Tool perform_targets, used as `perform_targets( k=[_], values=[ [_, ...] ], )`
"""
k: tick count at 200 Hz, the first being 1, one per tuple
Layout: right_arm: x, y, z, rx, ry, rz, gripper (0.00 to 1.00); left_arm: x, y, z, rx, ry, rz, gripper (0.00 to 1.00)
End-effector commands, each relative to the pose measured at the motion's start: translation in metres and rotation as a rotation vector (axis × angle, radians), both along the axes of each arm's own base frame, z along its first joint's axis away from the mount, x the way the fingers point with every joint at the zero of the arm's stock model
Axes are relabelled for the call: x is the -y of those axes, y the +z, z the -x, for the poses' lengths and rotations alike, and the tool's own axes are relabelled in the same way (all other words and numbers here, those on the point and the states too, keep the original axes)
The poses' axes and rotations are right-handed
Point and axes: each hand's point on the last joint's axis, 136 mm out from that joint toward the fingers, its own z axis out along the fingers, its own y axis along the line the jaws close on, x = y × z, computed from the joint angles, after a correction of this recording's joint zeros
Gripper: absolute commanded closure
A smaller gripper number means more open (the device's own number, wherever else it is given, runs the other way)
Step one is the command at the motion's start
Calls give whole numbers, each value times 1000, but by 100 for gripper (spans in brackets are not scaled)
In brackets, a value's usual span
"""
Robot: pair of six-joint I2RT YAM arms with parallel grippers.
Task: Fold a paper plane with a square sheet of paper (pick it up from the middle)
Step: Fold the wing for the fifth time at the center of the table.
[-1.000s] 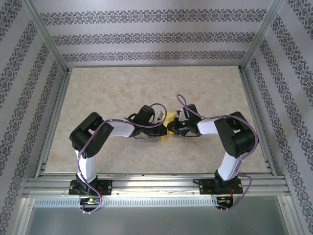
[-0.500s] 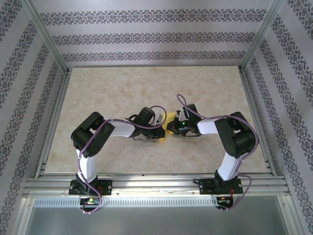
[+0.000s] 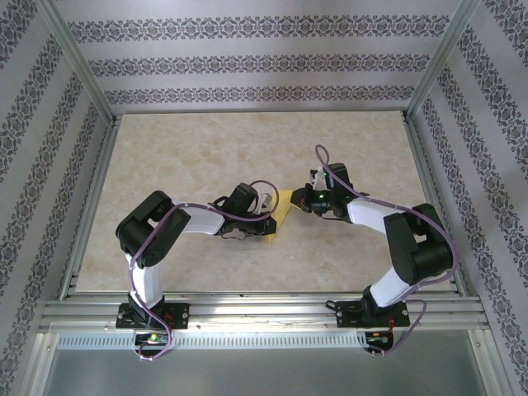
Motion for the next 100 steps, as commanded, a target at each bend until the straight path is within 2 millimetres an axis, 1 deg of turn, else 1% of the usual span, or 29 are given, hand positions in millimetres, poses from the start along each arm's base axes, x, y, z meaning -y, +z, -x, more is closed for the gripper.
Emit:
perform_targets(
  k=[1,22,46,57,87,100],
  values=[
    [-11,-20,10,-35,67,38,99,-35,-46,31,-131,-3,-166,100],
    [-24,-27,11,-44,111,36,100,-36,-44,33,-127,-1,-166,100],
    [-28,-33,6,-46,120,43,100,-37,-45,35,-133,-3,-163,100],
    [-27,-37,1,-46,116,56,100,-36,-44,35,-132,-5,-159,100],
    [-13,-55,-11,-76,71,102,100,-39,-46,38,-137,-11,-171,100],
    [-10,-60,-17,-85,60,101,100,-40,-47,39,-138,-11,-171,100]
  ],
)
